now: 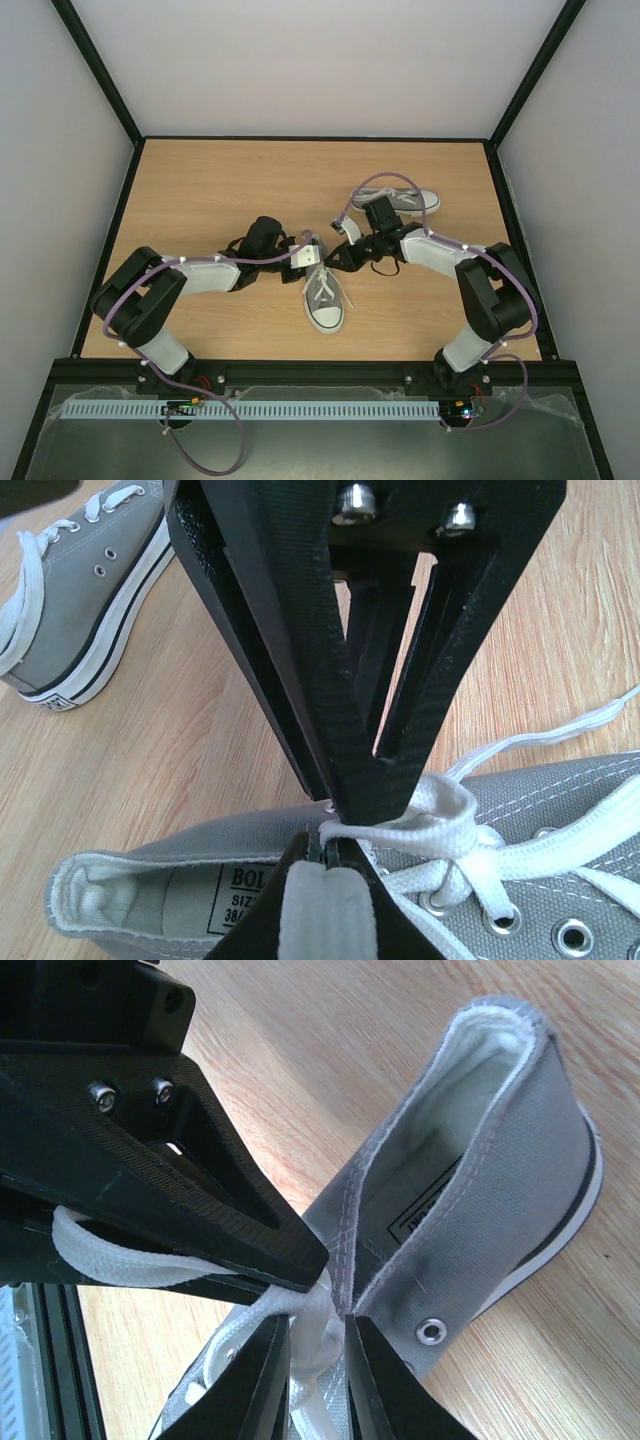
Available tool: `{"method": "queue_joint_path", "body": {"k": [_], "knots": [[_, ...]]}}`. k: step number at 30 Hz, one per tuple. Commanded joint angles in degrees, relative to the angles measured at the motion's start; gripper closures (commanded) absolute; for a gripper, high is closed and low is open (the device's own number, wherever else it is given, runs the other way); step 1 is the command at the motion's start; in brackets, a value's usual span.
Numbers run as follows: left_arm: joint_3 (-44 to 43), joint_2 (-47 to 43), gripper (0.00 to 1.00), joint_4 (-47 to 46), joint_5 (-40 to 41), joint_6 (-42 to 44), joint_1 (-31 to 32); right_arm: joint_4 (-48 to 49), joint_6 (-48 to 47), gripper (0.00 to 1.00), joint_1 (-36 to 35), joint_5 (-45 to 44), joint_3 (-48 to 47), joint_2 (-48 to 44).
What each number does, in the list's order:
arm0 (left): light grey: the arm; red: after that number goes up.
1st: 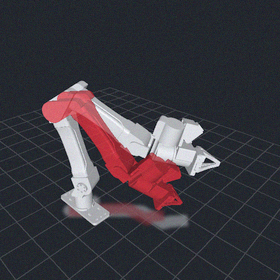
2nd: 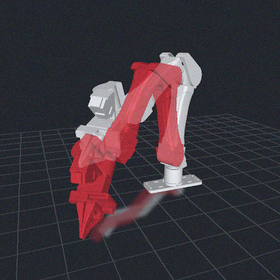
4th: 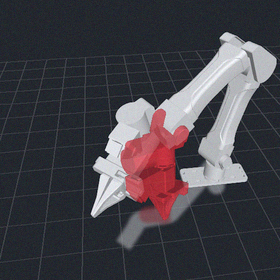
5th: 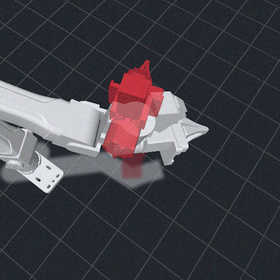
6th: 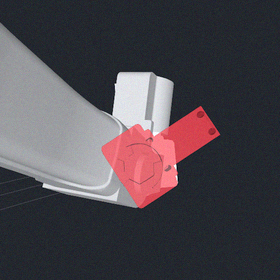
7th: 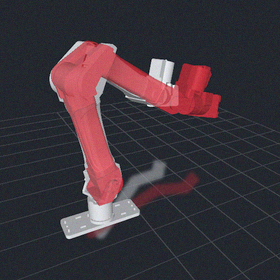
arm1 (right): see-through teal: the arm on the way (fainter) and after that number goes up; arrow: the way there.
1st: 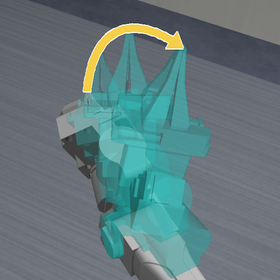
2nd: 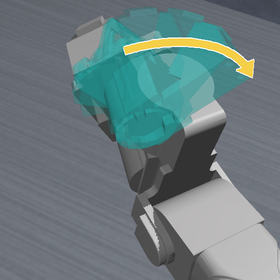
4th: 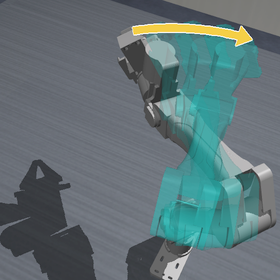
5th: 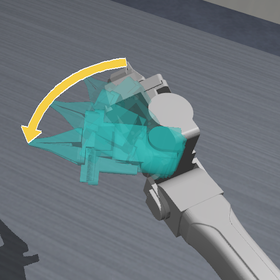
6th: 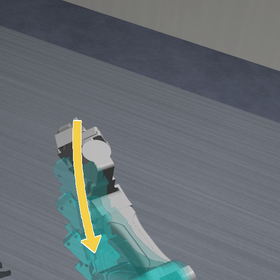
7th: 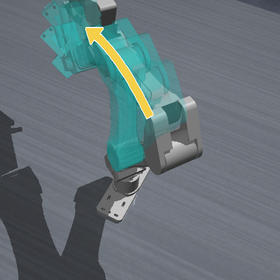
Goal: Tie the shoes
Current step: Tie the shoelace on the shoe.
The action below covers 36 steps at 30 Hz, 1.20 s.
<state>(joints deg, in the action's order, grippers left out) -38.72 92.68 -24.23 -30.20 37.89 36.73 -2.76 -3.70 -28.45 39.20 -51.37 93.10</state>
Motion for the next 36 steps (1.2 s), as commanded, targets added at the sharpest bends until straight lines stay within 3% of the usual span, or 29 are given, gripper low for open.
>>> {"method": "queue_joint_path", "body": {"k": [1,6,13,26,32,36], "knots": [[0.75,-1.19,0.98,-2.24,-1.36,-0.05,0.18,-2.5,-0.68,0.82,-0.72,2.11,-1.69,1.46],[0.86,-1.28,0.98,-2.36,-1.44,0.18,0.18,-1.23,-0.17,0.84,-0.91,2.37,-2.26,2.2],[0.75,-1.28,0.98,-2.06,-1.36,0.12,0.18,-1.64,-0.26,0.95,-0.91,-1.63,-2.23,0.98],[0.35,-1.97,0.95,0.0,-1.38,1.48,0.18,-2.78,-0.41,0.98,-0.73,-2.03,-0.74,-2.59],[0.17,-3.16,0.73,1.61,-1.62,2.42,0.18,-2.74,0.07,0.99,-0.73,-2.55,-0.56,-2.7],[-1.46,-4.62,0.7,4.32,-1.84,1.96,0.14,-2.57,0.32,0.99,-0.73,-2.28,-0.34,-2.55]]}}
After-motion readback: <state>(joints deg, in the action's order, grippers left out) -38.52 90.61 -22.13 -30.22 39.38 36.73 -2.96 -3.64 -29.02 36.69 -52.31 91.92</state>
